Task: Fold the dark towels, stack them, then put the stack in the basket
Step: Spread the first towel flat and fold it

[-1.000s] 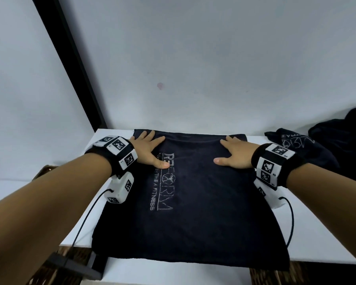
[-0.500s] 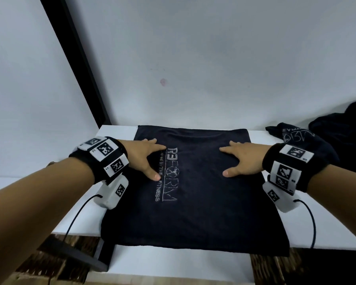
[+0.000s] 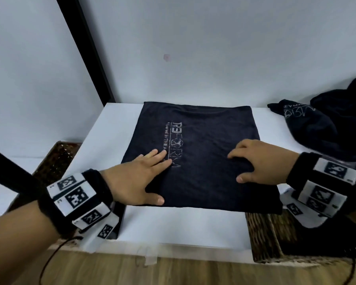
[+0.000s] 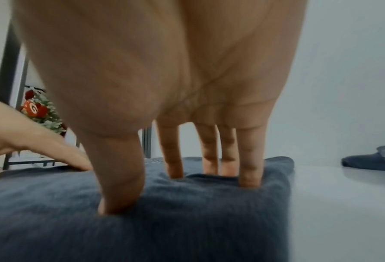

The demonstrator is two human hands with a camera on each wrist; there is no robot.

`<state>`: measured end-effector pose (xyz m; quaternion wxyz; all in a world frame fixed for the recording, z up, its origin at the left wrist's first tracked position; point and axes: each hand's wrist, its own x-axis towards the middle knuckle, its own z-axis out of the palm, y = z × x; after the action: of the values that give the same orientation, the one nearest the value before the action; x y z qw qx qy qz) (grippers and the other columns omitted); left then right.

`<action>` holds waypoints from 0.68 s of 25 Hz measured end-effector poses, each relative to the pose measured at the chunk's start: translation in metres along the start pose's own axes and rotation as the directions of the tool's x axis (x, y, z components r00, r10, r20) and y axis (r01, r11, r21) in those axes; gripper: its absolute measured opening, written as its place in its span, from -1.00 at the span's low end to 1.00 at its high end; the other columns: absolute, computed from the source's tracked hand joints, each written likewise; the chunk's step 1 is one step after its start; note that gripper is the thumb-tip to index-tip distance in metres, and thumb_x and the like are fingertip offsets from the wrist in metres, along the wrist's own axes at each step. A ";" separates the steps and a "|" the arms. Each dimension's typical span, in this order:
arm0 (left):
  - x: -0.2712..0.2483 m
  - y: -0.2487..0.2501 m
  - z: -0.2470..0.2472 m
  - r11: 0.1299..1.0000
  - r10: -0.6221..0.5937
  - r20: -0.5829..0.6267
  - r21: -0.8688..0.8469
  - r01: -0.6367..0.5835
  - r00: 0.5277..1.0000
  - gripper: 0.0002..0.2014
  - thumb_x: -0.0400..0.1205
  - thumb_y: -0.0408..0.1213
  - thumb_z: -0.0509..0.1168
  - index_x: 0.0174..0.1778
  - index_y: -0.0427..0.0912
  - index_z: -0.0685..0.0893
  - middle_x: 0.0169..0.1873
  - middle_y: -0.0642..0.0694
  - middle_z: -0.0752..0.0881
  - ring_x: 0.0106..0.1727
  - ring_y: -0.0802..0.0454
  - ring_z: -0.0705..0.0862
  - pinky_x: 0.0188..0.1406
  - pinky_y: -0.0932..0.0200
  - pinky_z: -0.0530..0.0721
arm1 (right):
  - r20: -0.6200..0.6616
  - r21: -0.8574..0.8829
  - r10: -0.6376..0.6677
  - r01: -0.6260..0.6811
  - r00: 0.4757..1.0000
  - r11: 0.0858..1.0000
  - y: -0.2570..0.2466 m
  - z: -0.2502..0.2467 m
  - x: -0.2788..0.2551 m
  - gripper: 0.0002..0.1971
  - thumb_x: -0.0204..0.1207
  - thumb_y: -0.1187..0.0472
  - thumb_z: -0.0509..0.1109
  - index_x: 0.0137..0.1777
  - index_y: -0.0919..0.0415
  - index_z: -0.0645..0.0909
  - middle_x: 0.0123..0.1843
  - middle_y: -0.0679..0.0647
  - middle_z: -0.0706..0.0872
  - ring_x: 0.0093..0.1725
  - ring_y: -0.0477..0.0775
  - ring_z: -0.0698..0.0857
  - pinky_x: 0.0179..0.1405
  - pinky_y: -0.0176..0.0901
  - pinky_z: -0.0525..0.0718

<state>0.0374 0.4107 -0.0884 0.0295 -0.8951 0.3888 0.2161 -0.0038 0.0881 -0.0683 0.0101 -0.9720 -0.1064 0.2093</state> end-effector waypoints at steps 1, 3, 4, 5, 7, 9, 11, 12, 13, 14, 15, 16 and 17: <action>-0.002 0.001 0.009 1.000 -0.005 -0.040 0.009 0.006 0.999 0.02 0.52 0.36 0.22 0.70 0.03 -0.24 0.68 -0.02 -0.33 0.67 0.03 -0.38 0.69 -0.05 -0.17 | -0.034 0.016 0.020 -0.019 0.999 1.000 -0.002 0.002 -0.004 -0.30 0.44 -0.25 0.43 0.56 -0.16 0.33 0.53 -0.03 0.35 0.46 0.06 0.42 0.48 -0.03 0.45; -0.003 0.001 0.022 0.999 -0.006 -0.107 0.034 0.009 0.994 0.10 0.46 0.45 0.19 0.68 0.03 -0.31 0.65 -0.01 -0.39 0.65 0.02 -0.45 0.68 -0.05 -0.27 | -0.101 0.043 0.015 -0.010 0.995 0.999 -0.010 0.009 -0.015 -0.29 0.47 -0.24 0.40 0.60 -0.16 0.28 0.62 -0.03 0.25 0.55 0.05 0.35 0.55 -0.07 0.36; -0.006 0.003 0.027 0.999 -0.013 -0.137 0.032 0.017 0.991 0.13 0.43 0.47 0.20 0.68 0.03 -0.32 0.65 0.01 -0.39 0.65 0.03 -0.45 0.67 -0.04 -0.29 | -0.124 0.053 -0.002 0.009 0.992 0.999 -0.016 0.015 -0.024 -0.28 0.48 -0.25 0.39 0.61 -0.15 0.26 0.65 -0.05 0.21 0.59 0.03 0.29 0.57 -0.12 0.31; -0.010 0.005 0.033 0.999 -0.018 -0.166 0.043 0.025 0.986 0.14 0.42 0.47 0.22 0.68 0.03 -0.32 0.65 0.02 -0.38 0.66 0.02 -0.43 0.67 -0.05 -0.28 | -0.129 0.073 -0.017 0.027 0.991 0.997 -0.027 0.024 -0.033 -0.24 0.46 -0.28 0.37 0.63 -0.15 0.22 0.68 -0.06 0.16 0.63 0.01 0.21 0.60 -0.15 0.24; -0.015 0.009 0.050 0.989 -0.006 -0.265 0.143 0.046 0.964 0.11 0.43 0.40 0.26 0.71 -0.02 -0.21 0.69 -0.03 -0.26 0.70 -0.05 -0.30 0.68 -0.14 -0.14 | -0.099 0.054 -0.038 0.043 0.994 0.998 -0.044 0.053 -0.046 -0.07 0.41 -0.38 0.35 0.69 -0.12 0.02 0.74 -0.01 -0.05 0.71 0.05 -0.04 0.67 -0.08 0.07; -0.016 0.011 0.063 0.975 0.002 -0.352 0.208 0.076 0.936 -0.01 0.47 0.23 0.36 0.71 -0.09 0.03 0.70 -0.13 0.06 0.71 -0.14 0.01 0.64 -0.23 0.13 | -0.163 -0.089 -0.033 0.018 0.986 0.996 -0.052 0.083 -0.048 0.08 0.32 -0.37 0.45 0.71 -0.05 -0.06 0.75 0.13 -0.08 0.72 0.21 -0.06 0.67 0.09 0.01; -0.014 0.009 0.068 0.980 0.034 -0.429 0.191 0.054 0.903 -0.13 0.47 0.04 0.45 0.65 -0.12 0.23 0.64 -0.15 0.28 0.67 -0.17 0.22 0.59 -0.25 0.27 | -0.290 -0.112 -0.033 0.000 0.956 0.994 -0.047 0.097 -0.044 0.05 0.24 -0.12 0.65 0.67 0.03 0.17 0.68 0.22 0.24 0.66 0.30 0.23 0.59 0.18 0.23; -0.014 0.007 0.069 0.987 0.060 -0.471 0.159 0.017 0.880 -0.17 0.45 -0.05 0.50 0.61 -0.13 0.30 0.60 -0.15 0.35 0.64 -0.16 0.28 0.57 -0.23 0.30 | -0.322 -0.044 -0.032 0.019 0.946 0.999 -0.044 0.096 -0.043 -0.04 0.27 0.03 0.66 0.64 0.04 0.26 0.65 0.20 0.32 0.63 0.29 0.30 0.56 0.17 0.29; -0.017 0.005 0.069 0.994 0.074 -0.511 0.112 -0.019 0.856 -0.22 0.42 -0.12 0.54 0.55 -0.14 0.38 0.54 -0.15 0.42 0.60 -0.15 0.34 0.55 -0.20 0.34 | -0.371 0.030 -0.038 0.053 0.928 0.998 -0.041 0.093 -0.044 -0.14 0.33 0.13 0.64 0.62 0.05 0.32 0.64 0.17 0.34 0.63 0.26 0.31 0.56 0.13 0.32; -0.021 0.003 0.069 0.996 0.078 -0.548 0.073 -0.046 0.833 -0.28 0.40 -0.18 0.57 0.47 -0.16 0.46 0.46 -0.15 0.49 0.53 -0.13 0.41 0.51 -0.15 0.42 | -0.388 0.067 -0.039 0.070 0.921 0.995 -0.039 0.089 -0.049 -0.23 0.35 0.18 0.62 0.57 0.07 0.41 0.61 0.15 0.39 0.60 0.24 0.37 0.53 0.07 0.38; -0.027 0.002 0.069 0.997 0.079 -0.584 0.060 -0.054 0.808 -0.36 0.38 -0.24 0.57 0.39 -0.16 0.54 0.36 -0.14 0.55 0.43 -0.12 0.49 0.41 -0.08 0.54 | -0.421 0.057 -0.045 0.076 0.906 0.995 -0.037 0.085 -0.054 -0.32 0.31 0.21 0.64 0.46 0.10 0.54 0.51 0.15 0.50 0.49 0.25 0.51 0.42 0.07 0.53; -0.033 0.002 0.068 0.997 0.076 -0.607 0.065 -0.046 0.791 -0.45 0.39 -0.29 0.54 0.32 -0.15 0.60 0.25 -0.11 0.59 0.30 -0.11 0.55 0.28 -0.02 0.64 | -0.459 0.023 -0.061 0.080 0.886 0.997 -0.035 0.083 -0.061 -0.40 0.22 0.26 0.67 0.31 0.13 0.64 0.36 0.14 0.63 0.30 0.25 0.66 0.21 0.07 0.70; -0.038 0.001 0.068 0.996 0.077 -0.626 0.083 -0.033 0.776 -0.53 0.41 -0.32 0.47 0.26 -0.14 0.64 0.17 -0.09 0.62 0.19 -0.11 0.59 0.17 0.03 0.66 | -0.495 -0.013 -0.078 0.083 0.865 0.996 -0.032 0.081 -0.066 -0.47 0.14 0.31 0.68 0.17 0.14 0.70 0.19 0.11 0.71 0.10 0.21 0.74 -0.03 0.05 0.80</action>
<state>-0.0112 0.4510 -0.1341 -0.0782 -0.9026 0.4094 -0.1072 -0.1021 0.1038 -0.1139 0.0497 -0.9878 -0.1398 -0.0467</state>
